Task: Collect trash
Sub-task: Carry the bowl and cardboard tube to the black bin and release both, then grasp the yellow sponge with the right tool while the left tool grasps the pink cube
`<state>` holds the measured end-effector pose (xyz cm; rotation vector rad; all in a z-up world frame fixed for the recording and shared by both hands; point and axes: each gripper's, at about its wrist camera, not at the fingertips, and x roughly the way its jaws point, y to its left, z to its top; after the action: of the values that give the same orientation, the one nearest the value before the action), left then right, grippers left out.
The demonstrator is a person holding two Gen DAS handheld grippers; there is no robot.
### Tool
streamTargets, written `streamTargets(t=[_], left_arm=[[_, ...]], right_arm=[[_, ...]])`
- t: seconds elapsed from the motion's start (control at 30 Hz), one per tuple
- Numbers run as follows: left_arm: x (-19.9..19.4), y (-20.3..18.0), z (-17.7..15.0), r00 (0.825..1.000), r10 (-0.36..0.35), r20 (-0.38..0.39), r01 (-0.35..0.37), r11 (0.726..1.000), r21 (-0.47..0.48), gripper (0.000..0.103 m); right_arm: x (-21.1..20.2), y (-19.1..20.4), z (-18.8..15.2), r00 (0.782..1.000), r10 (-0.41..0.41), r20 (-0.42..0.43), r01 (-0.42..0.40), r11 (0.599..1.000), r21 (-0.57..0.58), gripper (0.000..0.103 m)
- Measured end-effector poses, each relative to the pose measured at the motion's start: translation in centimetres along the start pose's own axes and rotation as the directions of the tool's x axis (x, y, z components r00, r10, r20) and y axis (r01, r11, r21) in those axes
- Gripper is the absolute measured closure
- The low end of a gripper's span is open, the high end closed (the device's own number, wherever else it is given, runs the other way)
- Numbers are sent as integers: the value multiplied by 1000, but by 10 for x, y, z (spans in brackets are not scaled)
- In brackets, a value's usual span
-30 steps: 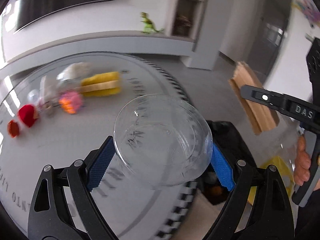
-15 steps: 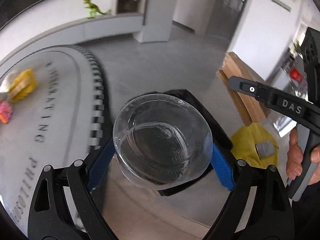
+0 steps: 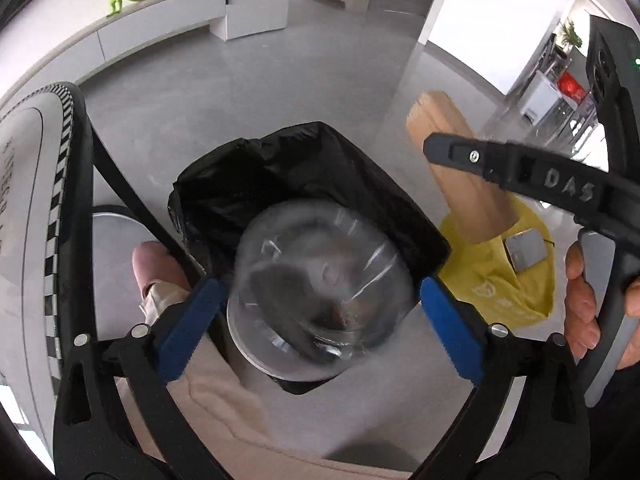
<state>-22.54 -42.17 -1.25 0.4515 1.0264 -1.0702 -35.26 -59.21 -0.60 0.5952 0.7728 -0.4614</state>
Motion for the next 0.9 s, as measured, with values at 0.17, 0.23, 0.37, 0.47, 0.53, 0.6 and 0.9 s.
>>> streamTargets(t=[0.17,0.23,0.37,0.47,0.53,0.6,0.9], left_arm=[[2,3,-4,1000,5,-4,-5,1000,-7,6],[-1,5,-5,1000,7,2,-7,1000,-15,6],[-9,10,-5,1000,-2,17,2,999,-32,6],[-18,14,-6,999,0,34,2,999,-42,6],[-25,19,-7,999,9,50,-6,999,-47,6],[-33,24,-10,997,22,70,-18,998,-56,6],[-71,70,-26,986,97,137,-75,985,-154,6]], right_arm=[[2,-9,-2,1000,-21,8,21,1000,21,41],[4,-9,-2,1000,-10,2,10,1000,28,41],[6,-1,-4,1000,1,-12,-1,1000,11,41],[7,11,-1,1000,9,-18,-9,1000,-8,41],[6,20,0,1000,19,-20,-20,1000,-24,41],[4,31,1,999,32,-22,-33,998,-46,41],[4,92,4,995,92,-45,-98,981,-166,41]])
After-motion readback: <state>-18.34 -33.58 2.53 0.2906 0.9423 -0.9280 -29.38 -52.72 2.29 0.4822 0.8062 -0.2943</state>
